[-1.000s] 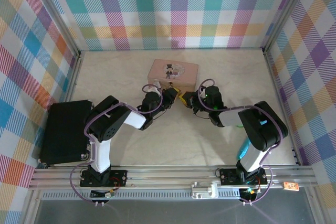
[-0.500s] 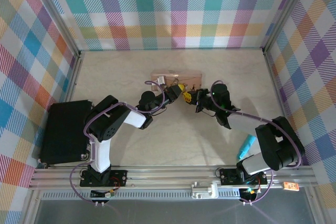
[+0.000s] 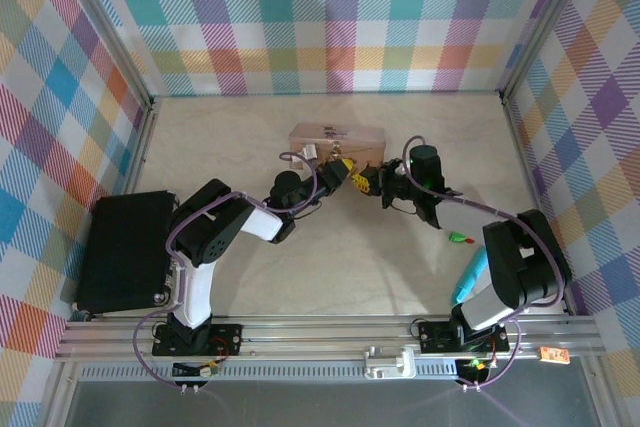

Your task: Unlock the padlock with the key

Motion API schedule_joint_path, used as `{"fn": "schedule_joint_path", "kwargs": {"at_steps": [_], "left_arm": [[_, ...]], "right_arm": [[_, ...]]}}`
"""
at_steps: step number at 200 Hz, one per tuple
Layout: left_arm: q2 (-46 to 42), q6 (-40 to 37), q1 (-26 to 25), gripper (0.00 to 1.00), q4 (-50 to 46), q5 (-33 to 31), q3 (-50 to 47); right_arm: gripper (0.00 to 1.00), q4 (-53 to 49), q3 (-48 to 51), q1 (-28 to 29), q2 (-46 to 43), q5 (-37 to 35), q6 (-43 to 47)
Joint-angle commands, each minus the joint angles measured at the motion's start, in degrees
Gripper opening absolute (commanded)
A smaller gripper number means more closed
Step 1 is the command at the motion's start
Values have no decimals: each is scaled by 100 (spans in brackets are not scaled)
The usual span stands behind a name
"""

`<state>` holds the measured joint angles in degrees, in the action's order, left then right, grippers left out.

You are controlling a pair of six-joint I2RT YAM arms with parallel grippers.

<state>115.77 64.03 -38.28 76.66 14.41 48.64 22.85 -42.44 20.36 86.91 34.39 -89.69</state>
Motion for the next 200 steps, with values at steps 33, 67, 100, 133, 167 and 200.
{"fn": "schedule_joint_path", "kwargs": {"at_steps": [33, 67, 100, 133, 167, 200], "left_arm": [[-86, 451, -377, 0, -459, -15, 214], [-308, 468, -362, 0, -987, -414, 68], [-324, 526, -355, 0, -1155, -501, 24], [-147, 912, -346, 0, -946, -503, 95], [-72, 1226, -343, 0, -910, -475, 137], [-159, 1278, -346, 0, -926, -530, 49]], "right_arm": [[33, -1119, -206, 210, -627, 2, 2745], [44, -1251, -69, 166, -757, -176, 3203], [45, -1608, 47, 135, -1164, -688, 3679], [45, -1704, 219, 135, -1313, -982, 4053], [43, -1459, 375, 143, -1052, -950, 4258], [31, -634, 553, 152, -651, -676, 4042]]}}
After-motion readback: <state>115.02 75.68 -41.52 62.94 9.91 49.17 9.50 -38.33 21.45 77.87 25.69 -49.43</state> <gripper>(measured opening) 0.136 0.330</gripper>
